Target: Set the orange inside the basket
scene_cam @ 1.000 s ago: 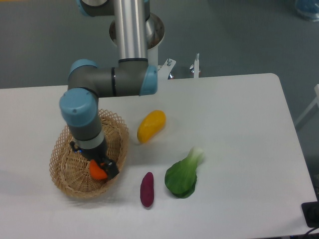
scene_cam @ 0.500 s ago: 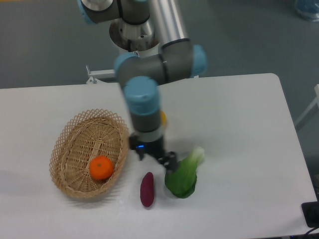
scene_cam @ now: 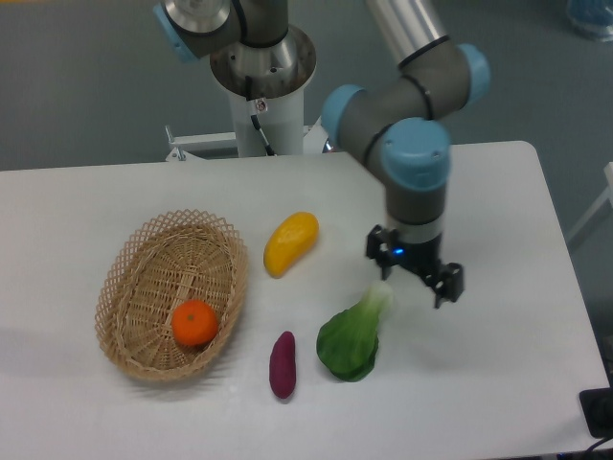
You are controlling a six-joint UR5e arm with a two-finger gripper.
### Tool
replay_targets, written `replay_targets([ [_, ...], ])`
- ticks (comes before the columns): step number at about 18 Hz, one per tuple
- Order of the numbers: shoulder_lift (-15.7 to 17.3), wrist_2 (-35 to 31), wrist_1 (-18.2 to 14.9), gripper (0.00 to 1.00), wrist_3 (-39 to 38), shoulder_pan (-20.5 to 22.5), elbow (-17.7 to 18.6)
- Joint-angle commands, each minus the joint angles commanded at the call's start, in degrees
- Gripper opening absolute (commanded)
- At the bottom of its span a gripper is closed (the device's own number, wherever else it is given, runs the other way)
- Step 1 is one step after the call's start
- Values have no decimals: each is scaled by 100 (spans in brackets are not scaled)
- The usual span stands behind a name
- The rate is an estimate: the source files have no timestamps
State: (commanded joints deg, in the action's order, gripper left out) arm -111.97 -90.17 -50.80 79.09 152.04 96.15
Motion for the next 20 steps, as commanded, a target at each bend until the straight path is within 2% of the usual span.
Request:
replay_targets([
  [4, 52, 9, -325, 100, 405, 237, -17],
  [9, 62, 97, -378, 100, 371, 247, -97],
  [11, 70, 123, -509, 100, 449, 256, -149],
  [20, 70, 105, -466, 100, 432, 220, -79],
])
